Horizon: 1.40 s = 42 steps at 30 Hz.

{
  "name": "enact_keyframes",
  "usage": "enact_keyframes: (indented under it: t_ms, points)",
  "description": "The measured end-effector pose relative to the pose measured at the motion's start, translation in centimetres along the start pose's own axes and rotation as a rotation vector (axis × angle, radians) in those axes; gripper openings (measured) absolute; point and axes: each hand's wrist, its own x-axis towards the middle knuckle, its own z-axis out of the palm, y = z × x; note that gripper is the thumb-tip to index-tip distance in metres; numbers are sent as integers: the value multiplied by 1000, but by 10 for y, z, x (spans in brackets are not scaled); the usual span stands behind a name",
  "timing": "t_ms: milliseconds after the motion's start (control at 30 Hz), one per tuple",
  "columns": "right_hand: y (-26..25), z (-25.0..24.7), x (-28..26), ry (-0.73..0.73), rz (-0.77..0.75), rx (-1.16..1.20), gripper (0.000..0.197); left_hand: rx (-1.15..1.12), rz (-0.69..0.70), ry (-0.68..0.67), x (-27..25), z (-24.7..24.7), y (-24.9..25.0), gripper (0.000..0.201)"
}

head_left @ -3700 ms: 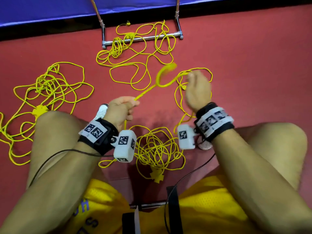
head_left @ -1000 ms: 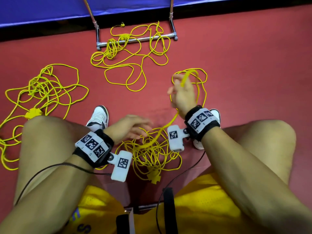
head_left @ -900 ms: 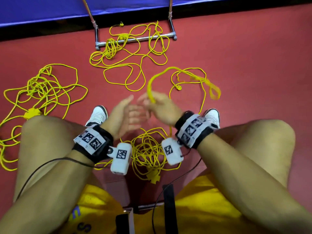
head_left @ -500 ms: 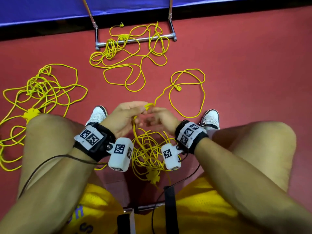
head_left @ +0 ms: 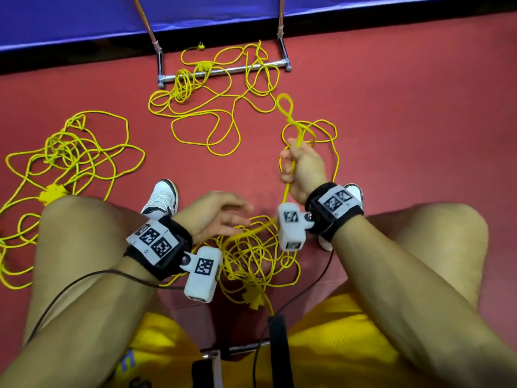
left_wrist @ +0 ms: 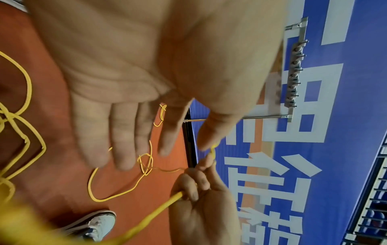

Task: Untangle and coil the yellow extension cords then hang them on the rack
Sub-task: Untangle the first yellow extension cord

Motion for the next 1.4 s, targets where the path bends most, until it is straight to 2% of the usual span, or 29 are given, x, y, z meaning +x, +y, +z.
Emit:
enact_keyframes:
  t_ms: [67,133,200,233,267,367,433,533,600,667,767,800,867,933,967,1133,1233,1333,1400]
  points:
    - [10,7,-15,-264,-84,-317,18,-95,27,95,5,0,4,23]
    - [27,13,-31,-541,-75,-561,22,-209,79,131,9,-3,12,31]
    - [45,18,-46,-733,-34,-729,20,-331,120,106,8,-5,19,32]
    - [52,20,-52,-780,-30,-784,14,-376,140,95,7,-5,21,30]
    - [56,22,-54,-788,-37,-813,11,-392,166,92,7,-5,21,28]
    - [47,25,-56,-691,-37,-902,25,-338,298,116,8,-1,15,24]
    - [34,23,-56,-622,-105,-1055,36,-281,374,91,9,2,12,23]
    - [29,23,-64,-469,-234,-1244,39,-285,378,47,8,5,14,35]
    - [36,24,-69,-394,-299,-1231,44,-360,368,27,7,3,17,43]
    - [42,22,-62,-295,-335,-1196,39,-396,377,11,5,0,20,44]
    - [36,10,-43,-109,-405,-1089,29,-287,376,-2,2,-1,19,37]
    - [34,7,-38,-133,-435,-1031,34,-244,373,-13,2,-1,18,35]
    - [35,8,-35,-337,-415,-879,46,-192,376,-17,1,-1,16,31]
    - [42,11,-36,-516,-340,-720,43,-151,368,41,3,-2,14,26]
    - [46,12,-36,-558,-320,-693,38,-135,362,83,3,-2,13,23]
    - [46,10,-32,-548,-355,-990,17,-77,373,338,7,-5,9,15]
    - [38,7,-35,-494,-501,-1104,33,-112,363,490,13,-18,10,16]
    - [27,9,-40,-532,-633,-1071,35,-92,337,561,16,-27,10,10]
    - [15,12,-39,-436,-683,-928,30,-74,331,592,17,-29,10,10]
